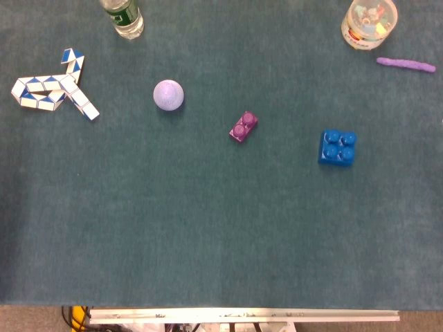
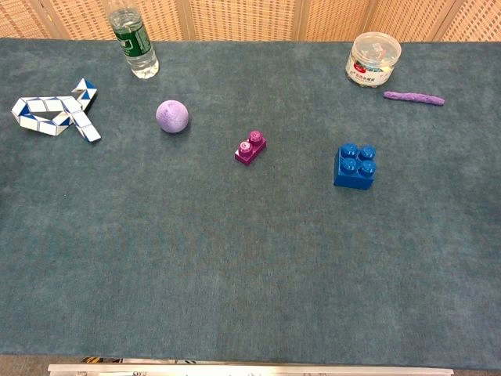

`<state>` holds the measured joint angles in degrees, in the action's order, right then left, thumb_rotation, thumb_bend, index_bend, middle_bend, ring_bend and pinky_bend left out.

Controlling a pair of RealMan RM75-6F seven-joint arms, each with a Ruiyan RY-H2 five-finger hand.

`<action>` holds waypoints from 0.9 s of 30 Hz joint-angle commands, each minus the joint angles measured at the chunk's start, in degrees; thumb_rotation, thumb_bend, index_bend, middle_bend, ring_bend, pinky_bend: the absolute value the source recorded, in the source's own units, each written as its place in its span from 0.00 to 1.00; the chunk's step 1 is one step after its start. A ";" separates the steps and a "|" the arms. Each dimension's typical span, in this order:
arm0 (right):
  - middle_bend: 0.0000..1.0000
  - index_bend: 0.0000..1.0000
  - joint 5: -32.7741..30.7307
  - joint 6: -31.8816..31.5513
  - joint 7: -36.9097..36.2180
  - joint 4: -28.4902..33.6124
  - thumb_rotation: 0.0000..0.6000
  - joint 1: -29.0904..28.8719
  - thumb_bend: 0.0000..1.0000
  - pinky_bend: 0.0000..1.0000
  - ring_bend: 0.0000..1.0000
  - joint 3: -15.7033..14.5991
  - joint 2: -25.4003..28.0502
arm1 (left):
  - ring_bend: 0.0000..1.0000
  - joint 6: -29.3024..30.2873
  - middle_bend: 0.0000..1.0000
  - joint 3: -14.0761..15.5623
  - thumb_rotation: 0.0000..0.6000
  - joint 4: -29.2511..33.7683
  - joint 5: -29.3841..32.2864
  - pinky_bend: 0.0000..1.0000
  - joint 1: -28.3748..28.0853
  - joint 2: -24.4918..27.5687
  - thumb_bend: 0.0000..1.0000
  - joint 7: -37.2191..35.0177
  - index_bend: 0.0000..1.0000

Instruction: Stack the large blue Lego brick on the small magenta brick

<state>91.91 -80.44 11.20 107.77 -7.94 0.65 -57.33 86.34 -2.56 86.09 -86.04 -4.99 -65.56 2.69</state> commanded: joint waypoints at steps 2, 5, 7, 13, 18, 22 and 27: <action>0.26 0.21 -0.58 0.74 0.49 0.69 1.00 -0.39 0.23 0.31 0.21 0.19 0.29 | 0.19 -0.13 0.20 0.01 1.00 -0.22 0.11 0.15 0.00 -0.05 0.21 -0.21 0.21; 0.26 0.21 -0.88 1.05 0.73 0.97 1.00 -0.55 0.23 0.31 0.21 0.30 0.38 | 0.19 0.01 0.20 -0.01 1.00 -0.22 0.12 0.15 0.08 0.01 0.21 -0.37 0.21; 0.26 0.21 -0.81 1.38 1.01 1.17 1.00 -0.96 0.23 0.30 0.21 0.56 0.56 | 0.19 0.23 0.20 -0.03 1.00 -0.25 0.08 0.15 0.19 0.04 0.21 -0.58 0.21; 0.27 0.21 -2.14 3.28 1.33 2.02 1.00 -2.68 0.23 0.31 0.21 1.88 1.82 | 0.19 0.33 0.20 -0.04 1.00 -0.35 0.10 0.15 0.29 0.16 0.21 -0.71 0.21; 0.40 0.21 -6.35 8.08 3.36 2.64 1.00 -5.63 0.23 0.55 0.41 3.52 3.31 | 0.19 0.26 0.20 0.00 1.00 -0.49 -0.01 0.15 0.24 0.01 0.21 -0.60 0.21; 0.55 0.21 -10.13 13.07 4.61 2.55 1.00 -8.70 0.23 0.71 0.59 4.71 3.62 | 0.19 0.18 0.20 -0.01 1.00 -0.62 0.11 0.15 0.26 -0.04 0.21 -0.64 0.21; 0.66 0.18 -14.78 19.89 8.19 2.17 1.00 -12.93 0.23 0.80 0.73 5.33 3.28 | 0.19 0.48 0.20 -0.04 1.00 -0.68 0.27 0.15 0.53 0.07 0.21 -0.89 0.22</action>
<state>79.30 -63.08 17.54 110.04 -18.88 5.47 -54.00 86.81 -2.59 85.41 -85.78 -4.47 -65.50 1.81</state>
